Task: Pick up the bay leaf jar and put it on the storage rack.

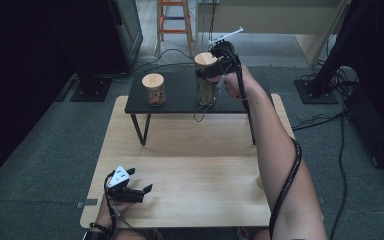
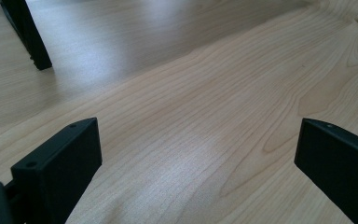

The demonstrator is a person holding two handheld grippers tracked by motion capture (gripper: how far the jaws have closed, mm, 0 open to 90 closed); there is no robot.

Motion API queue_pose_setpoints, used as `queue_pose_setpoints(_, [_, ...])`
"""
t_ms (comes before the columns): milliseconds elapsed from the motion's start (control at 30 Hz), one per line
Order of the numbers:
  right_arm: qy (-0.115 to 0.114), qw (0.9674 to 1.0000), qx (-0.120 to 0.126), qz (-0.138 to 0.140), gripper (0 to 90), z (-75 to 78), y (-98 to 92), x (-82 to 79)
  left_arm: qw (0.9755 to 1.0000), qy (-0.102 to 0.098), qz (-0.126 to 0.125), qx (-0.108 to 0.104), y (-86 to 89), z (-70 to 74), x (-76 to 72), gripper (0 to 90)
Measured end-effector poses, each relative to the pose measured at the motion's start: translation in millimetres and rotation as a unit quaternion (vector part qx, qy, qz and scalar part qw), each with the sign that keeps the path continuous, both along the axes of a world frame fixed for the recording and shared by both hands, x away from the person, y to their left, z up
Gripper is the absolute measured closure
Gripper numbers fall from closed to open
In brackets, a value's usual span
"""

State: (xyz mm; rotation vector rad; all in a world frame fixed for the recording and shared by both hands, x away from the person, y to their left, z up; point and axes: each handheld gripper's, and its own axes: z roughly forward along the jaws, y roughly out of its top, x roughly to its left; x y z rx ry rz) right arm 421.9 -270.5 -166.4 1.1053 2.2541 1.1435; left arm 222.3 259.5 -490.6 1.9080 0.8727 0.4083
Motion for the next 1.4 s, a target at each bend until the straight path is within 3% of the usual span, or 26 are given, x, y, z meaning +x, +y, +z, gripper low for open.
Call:
queue_pose_setpoints(100, [0.005,1.0,-0.001,-0.002,24.3,0.7,-0.2,0.4,1.0,-0.001,0.001,0.0,-0.1,-0.2,-0.4,0.7])
queue_pose_setpoints(333, [0.017,0.9998,-0.004,-0.011,12.5,-2.8,-1.5,2.1,1.0,-0.001,0.002,-0.001,-0.2,-0.4,-1.2,0.6])
queue_pose_setpoints(733, [0.02,0.9994,-0.026,-0.009,9.0,-0.2,-4.3,-4.5,1.0,-0.002,0.004,0.0,-0.8,-0.5,-2.0,0.6])
queue_pose_setpoints(1400, [0.018,0.9985,-0.052,-0.002,6.5,3.9,-23.6,-31.8,1.0,-0.002,0.007,0.0,-1.4,-0.4,-2.2,0.7])
